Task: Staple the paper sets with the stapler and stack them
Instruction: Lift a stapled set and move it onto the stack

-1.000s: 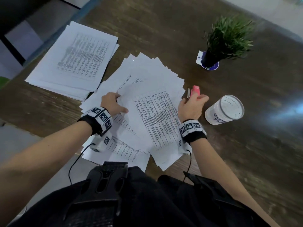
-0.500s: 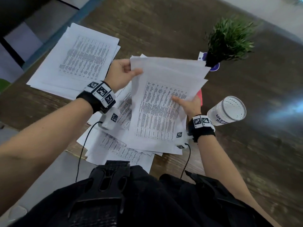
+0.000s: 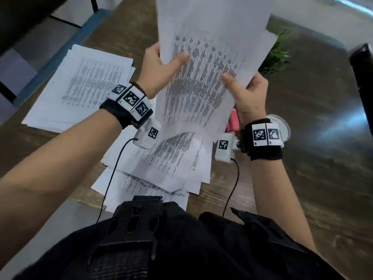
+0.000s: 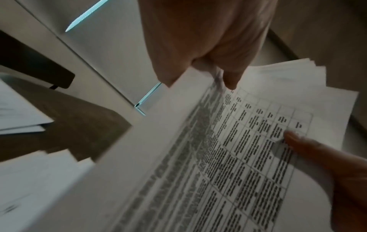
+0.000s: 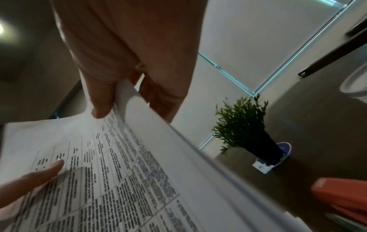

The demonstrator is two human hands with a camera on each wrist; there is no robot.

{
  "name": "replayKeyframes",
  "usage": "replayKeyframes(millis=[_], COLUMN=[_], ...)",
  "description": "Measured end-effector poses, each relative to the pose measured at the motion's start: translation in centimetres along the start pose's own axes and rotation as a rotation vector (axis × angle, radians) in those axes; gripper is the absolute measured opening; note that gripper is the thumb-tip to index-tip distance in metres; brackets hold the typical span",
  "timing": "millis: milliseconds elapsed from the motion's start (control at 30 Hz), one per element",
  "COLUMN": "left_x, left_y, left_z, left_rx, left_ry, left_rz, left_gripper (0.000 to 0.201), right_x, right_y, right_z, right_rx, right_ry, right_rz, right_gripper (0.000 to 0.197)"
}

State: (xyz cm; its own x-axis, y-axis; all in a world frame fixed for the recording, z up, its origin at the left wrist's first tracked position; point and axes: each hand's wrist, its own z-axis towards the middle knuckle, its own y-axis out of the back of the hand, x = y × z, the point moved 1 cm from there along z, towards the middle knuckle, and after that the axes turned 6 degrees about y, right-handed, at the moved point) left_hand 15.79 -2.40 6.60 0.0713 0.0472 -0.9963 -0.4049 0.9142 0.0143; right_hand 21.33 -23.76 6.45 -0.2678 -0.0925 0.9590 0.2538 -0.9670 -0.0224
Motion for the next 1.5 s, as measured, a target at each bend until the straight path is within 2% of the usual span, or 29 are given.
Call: replayKeyframes(millis=[67,133,233,300,400,433,533,600,767,867,933,1033,1133,1300,1367,1433,1500], left_x=[-1.4,-2.2,-2.4,-2.6,-3.4,-3.7,-3.7,-3.1,-2.1,-1.6,-0.8,0.1,-0.6,-3.4,-3.6,-3.5,-3.2], left_y=[0.7,1.5,1.9,1.7,2.0,2.3,3.3,3.7,3.3,3.3,3.5,3.4,2.8,2.8,2.5,2.3,2.2], left_z=[0.3,0.3,-0.1,-0.3,-0.2,-0.1,-0.1,-0.2,-0.7,-0.3,-0.2,-0.4,-0.7,-0.9,-0.7,-0.2,0.1], left_rx=[-0.008,0.015,0.077,0.102,0.088,0.099,0.153,0.187,0.199,0.158,0.148,0.144,0.148,-0.041,-0.098,-0.159,-0.235], left_ry=[-0.018,-0.034,-0.020,-0.023,-0.056,-0.061,-0.047,0.003,0.038,0.050,0.073,0.097,0.046,-0.148,-0.172,-0.153,-0.147], left_rz=[-0.068,-0.101,-0.066,-0.055,-0.066,-0.076,-0.069,-0.078,-0.059,-0.066,-0.063,-0.018,-0.026,-0.178,-0.182,-0.177,-0.123], left_gripper=[0.027,0.050,0.062,0.053,0.028,0.029,0.059,0.066,0.050,0.059,0.061,0.052,0.049,0.060,0.050,0.030,0.022], right_x=[0.8,1.3,1.4,1.5,2.2,2.6,3.0,2.5,0.9,-0.1,-0.5,-0.9,-0.5,0.4,-0.1,-0.4,-0.5], right_y=[-0.3,-0.6,-1.5,-2.2,-2.7,-2.8,-2.8,-2.7,-2.7,-2.6,-2.6,-2.9,-3.1,-2.5,-2.4,-2.5,-2.6], right_z=[0.2,0.1,-0.3,-0.4,-0.1,0.0,0.4,0.4,0.0,0.1,-0.2,-0.7,-0.5,0.4,0.3,0.0,-0.3], right_rx=[-0.075,-0.128,-0.099,-0.070,-0.094,-0.109,-0.109,-0.104,-0.078,-0.033,-0.015,-0.024,-0.046,-0.077,-0.089,-0.107,-0.095], right_ry=[0.033,0.035,0.024,0.053,0.092,0.096,0.069,0.027,-0.089,-0.159,-0.205,-0.240,-0.219,-0.188,-0.208,-0.237,-0.242], right_rz=[0.057,0.099,0.097,0.109,0.141,0.159,0.177,0.156,0.157,0.098,0.061,0.054,0.036,0.081,0.083,0.086,0.091], right_gripper=[0.037,0.043,0.036,0.033,0.036,0.036,0.030,0.030,0.045,0.048,0.060,0.076,0.084,0.057,0.062,0.067,0.059])
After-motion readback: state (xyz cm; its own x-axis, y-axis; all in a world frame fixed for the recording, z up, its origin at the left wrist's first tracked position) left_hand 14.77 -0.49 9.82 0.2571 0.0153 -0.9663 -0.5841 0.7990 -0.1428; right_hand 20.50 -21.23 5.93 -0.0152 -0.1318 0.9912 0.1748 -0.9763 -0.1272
